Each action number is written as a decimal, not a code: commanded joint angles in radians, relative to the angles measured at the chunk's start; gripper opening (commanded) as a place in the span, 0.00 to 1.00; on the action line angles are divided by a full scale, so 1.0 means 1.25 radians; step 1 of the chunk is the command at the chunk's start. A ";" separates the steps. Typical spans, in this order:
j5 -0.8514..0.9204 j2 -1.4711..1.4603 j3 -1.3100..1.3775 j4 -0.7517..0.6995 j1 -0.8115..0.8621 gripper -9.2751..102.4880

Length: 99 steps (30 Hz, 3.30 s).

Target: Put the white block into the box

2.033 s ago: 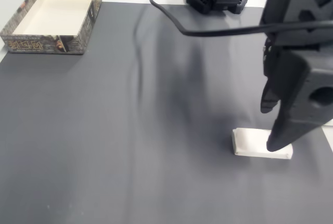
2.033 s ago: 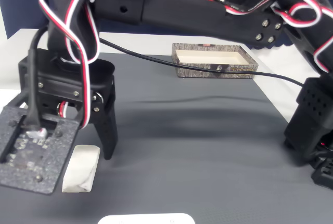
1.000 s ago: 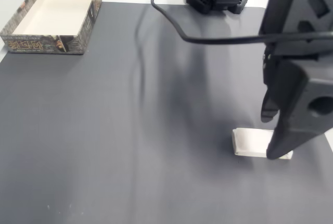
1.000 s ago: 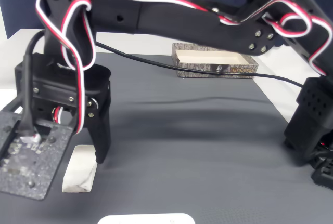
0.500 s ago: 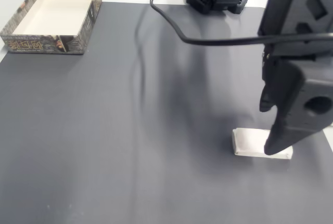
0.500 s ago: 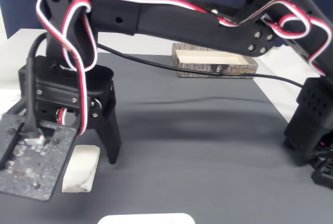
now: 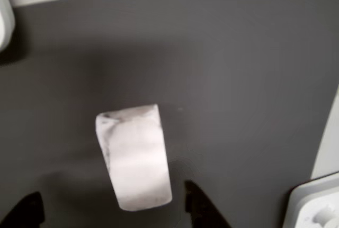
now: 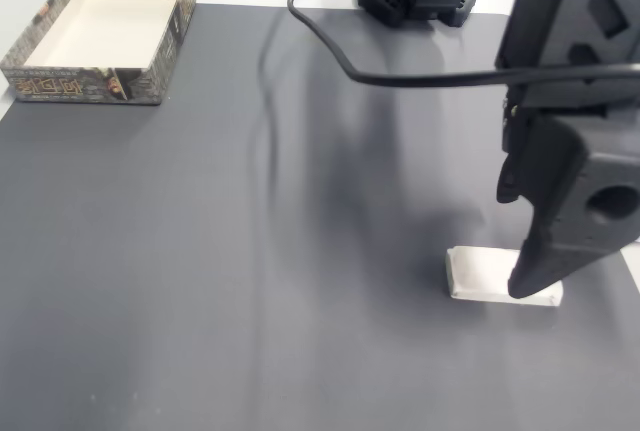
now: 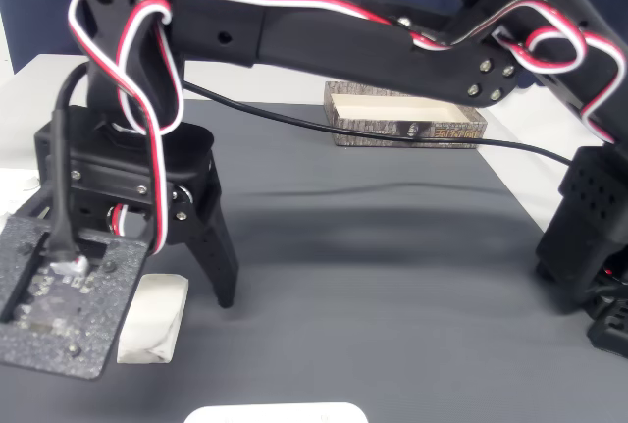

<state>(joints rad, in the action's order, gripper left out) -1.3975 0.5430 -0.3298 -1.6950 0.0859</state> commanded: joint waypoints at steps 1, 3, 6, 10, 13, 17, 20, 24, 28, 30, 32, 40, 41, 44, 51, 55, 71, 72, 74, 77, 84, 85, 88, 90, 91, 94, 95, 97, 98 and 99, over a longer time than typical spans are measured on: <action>-0.004 0.013 0.069 -0.010 0.012 0.42; -0.002 0.006 0.081 -0.018 0.013 0.41; 0.001 0.004 0.086 -0.020 0.013 0.40; 0.004 -0.004 0.096 -0.020 0.015 0.40; 0.006 -0.011 0.106 -0.020 0.015 0.40; 0.010 -0.015 0.107 -0.018 0.015 0.39; 0.010 -0.020 0.107 -0.018 0.015 0.39; 0.010 -0.029 0.109 -0.020 0.012 0.39; 0.009 -0.042 0.112 -0.020 0.011 0.38; 0.009 -0.047 0.115 -0.020 0.011 0.38; 0.007 -0.050 0.118 -0.018 0.011 0.38; 0.006 -0.069 0.137 -0.018 0.011 0.38; 0.006 -0.069 0.137 -0.018 0.011 0.38; 0.004 -0.072 0.137 -0.020 0.012 0.38; 0.002 -0.075 0.140 -0.020 0.012 0.34; 0.004 -0.075 0.140 -0.023 0.011 0.32; 0.002 -0.076 0.135 -0.031 0.009 0.26; 0.002 -0.076 0.135 -0.032 0.009 0.23; 0.005 -0.076 0.134 -0.032 0.009 0.20; 0.002 -0.075 0.133 -0.033 0.007 0.16; 0.002 -0.075 0.130 -0.034 0.005 0.10; 0.004 -0.075 0.130 -0.034 0.005 0.09; 0.005 -0.075 0.129 -0.034 0.004 0.08; 0.005 -0.075 0.129 -0.034 0.004 0.08; 0.005 -0.075 0.129 -0.034 0.004 0.08; 0.004 -0.077 0.129 -0.034 0.004 0.07; 0.005 -0.077 0.129 -0.034 0.004 0.07; 0.006 -0.077 0.129 -0.034 0.004 0.07; 0.006 -0.077 0.129 -0.034 0.004 0.07; 0.007 -0.076 0.129 -0.034 0.002 0.07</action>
<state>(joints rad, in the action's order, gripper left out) -1.3975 0.4310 -0.2224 -1.7334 0.0859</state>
